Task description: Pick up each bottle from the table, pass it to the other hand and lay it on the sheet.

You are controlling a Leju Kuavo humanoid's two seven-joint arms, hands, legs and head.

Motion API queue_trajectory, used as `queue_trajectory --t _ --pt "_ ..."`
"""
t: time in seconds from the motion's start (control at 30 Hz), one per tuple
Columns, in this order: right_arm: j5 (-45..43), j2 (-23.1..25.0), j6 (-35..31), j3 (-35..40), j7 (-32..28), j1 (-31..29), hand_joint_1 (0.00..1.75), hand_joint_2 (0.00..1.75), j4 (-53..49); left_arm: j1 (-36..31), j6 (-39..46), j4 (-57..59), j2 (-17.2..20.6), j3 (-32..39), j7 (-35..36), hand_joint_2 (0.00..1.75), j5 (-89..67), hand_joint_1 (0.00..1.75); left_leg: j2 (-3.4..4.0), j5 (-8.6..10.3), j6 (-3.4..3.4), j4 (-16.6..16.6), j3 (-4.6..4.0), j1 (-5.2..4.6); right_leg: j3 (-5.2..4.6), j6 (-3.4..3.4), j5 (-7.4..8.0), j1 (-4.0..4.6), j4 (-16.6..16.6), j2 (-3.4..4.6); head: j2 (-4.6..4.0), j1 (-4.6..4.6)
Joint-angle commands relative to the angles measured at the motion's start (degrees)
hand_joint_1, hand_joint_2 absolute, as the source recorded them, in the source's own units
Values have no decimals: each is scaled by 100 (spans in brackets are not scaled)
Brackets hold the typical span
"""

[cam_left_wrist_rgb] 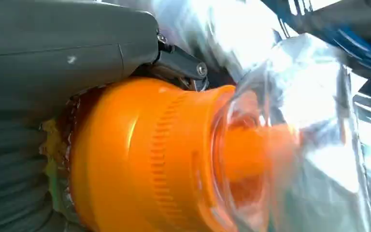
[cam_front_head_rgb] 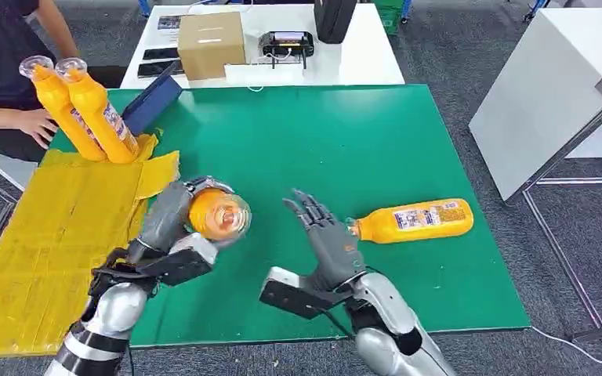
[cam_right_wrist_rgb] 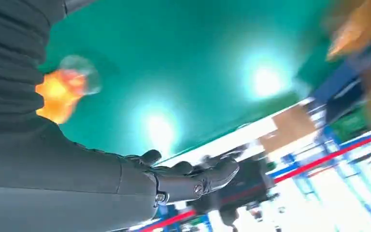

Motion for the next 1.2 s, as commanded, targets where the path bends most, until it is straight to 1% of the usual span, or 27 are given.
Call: queue_trajectory --t 0.03,0.07,0.1,0.13,0.17,0.2,0.23,0.3,0.33,0.43,0.47,0.5,0.6,0.63,0.7,0.73,0.9,0.93,1.0,1.03,1.07,1.13,1.17,1.2 --pt "6 -223 58 -831 -13 359 0 175 -357 -421 280 550 349 -49 113 175 -715 175 -22 -15 -14 4 35 12 41 -17 -18 7 1 21 0 -2" --pt "8 -198 60 -815 -14 359 0 175 -360 -415 285 547 337 -61 110 175 -725 175 -23 -19 -15 7 39 15 45 -19 -19 9 1 25 0 0" --pt "8 -198 60 -815 -14 359 0 175 -360 -415 285 547 337 -61 110 175 -725 175 -24 -8 -9 2 18 8 25 -11 -11 5 -1 8 0 0" --pt "8 -198 60 -815 -14 359 0 175 -360 -415 285 547 337 -61 110 175 -725 175 -26 -14 -12 5 27 13 34 -15 -18 8 0 13 0 0" --pt "8 -198 60 -815 -14 359 0 175 -360 -415 285 547 337 -61 110 175 -725 175 -17 -6 -8 -1 16 7 18 -10 -9 4 -2 8 0 0" --pt "2 -255 9 -972 74 465 0 175 -438 -429 770 637 530 -166 566 175 -1988 175 -20 -15 -12 6 30 12 34 -15 -17 7 1 17 0 0" --pt "-37 -364 -36 -1145 103 595 0 175 -528 -444 791 821 640 -202 739 175 -2504 175 -12 -4 -7 -2 11 5 13 -7 -6 3 -2 7 0 -2" --pt "-303 -611 -6 -1627 27 884 0 175 -673 -556 610 1500 849 -205 764 175 -2705 175 -23 -14 -12 2 34 11 40 -14 -16 6 -3 14 0 0" --pt "-393 -671 11 -1802 -59 972 0 175 -712 -630 618 1792 926 -223 799 175 -2845 175 -28 -2 -7 -8 24 5 28 -8 -9 2 -9 -3 0 -2" --pt "-467 -745 87 -2273 -264 1174 0 175 -845 -883 428 2805 1071 -287 796 175 -2860 175 -52 -5 -14 -11 52 11 63 -19 -19 4 -14 -8 0 -2" --pt "-482 -741 121 -2352 -318 1193 0 175 -872 -977 315 3137 1105 -357 770 175 -2856 175 -46 -9 -15 -6 51 13 60 -20 -19 5 -11 2 0 -2" --pt "-475 -751 147 -2366 -338 1173 0 175 -857 -1062 244 3385 1133 -437 766 175 -2854 175 -26 -2 -8 -5 24 6 27 -12 -8 2 -7 3 0 0" --pt "-403 -825 210 -2322 -322 1046 0 175 -694 -1347 -81 4127 1144 -627 734 175 -2738 175 -37 -6 -14 -6 42 11 47 -19 -14 5 -7 7 0 -2" --pt "-379 -846 216 -2316 -308 1016 0 175 -640 -1417 -138 4311 1139 -655 771 175 -2757 175 -22 -1 -9 -7 24 5 25 -12 -7 1 -6 4 0 -2" --pt "-369 -928 204 -2347 -309 969 0 175 -539 -1542 -318 4676 1160 -656 807 175 -2664 175 -25 -8 -14 -6 40 13 43 -18 -11 8 -9 16 0 -2" --pt "-379 -985 196 -2397 -325 946 0 175 -509 -1571 -403 4837 1173 -582 744 175 -2517 175 -19 -2 -9 -6 24 7 25 -11 -6 3 -7 8 0 -2" --pt "-506 -1193 289 -2661 -316 750 0 175 -408 -1643 -578 5331 1355 -523 692 175 -2346 175 3 -11 -8 1 28 8 26 -11 -7 4 -3 32 0 2" --pt "-523 -1209 306 -2679 -321 734 0 175 -399 -1640 -578 5351 1369 -513 675 175 -2331 175 -2 -2 -4 -6 21 -1 21 -6 -4 -4 -3 15 0 0" --pt "-516 -1243 336 -2697 -329 686 0 175 -353 -1655 -589 5427 1387 -495 649 175 -2293 175 1 -10 -10 -3 39 7 41 -14 -6 2 -5 36 0 -2" --pt "-497 -1274 366 -2704 -325 659 0 175 -310 -1620 -461 5446 1348 -404 691 175 -2220 0 3 -4 -8 -8 32 4 33 -10 0 0 -6 29 0 -2" --pt "-478 -1317 406 -2712 -310 644 0 175 -263 -1601 -466 5479 1292 -288 636 0 -2063 0 8 -7 -11 -5 42 7 42 -15 -1 3 -6 43 0 0" --pt "-396 -1543 622 -2698 -236 534 0 175 -1 -1553 -463 5357 1295 -254 307 0 -1819 0 9 -5 -11 -11 49 7 48 -15 2 3 -9 45 0 0" --pt "-439 -1661 763 -2710 -239 462 0 175 148 -1552 -512 5304 1281 -221 193 0 -1691 0 4 -2 -7 -10 47 3 47 -9 3 0 -8 31 0 -2" --pt "-503 -1789 900 -2738 -247 346 0 175 393 -1563 -596 5209 1271 -172 -5 0 -1476 0 -1 -2 -9 -9 57 6 56 -13 1 2 -8 33 0 -2"
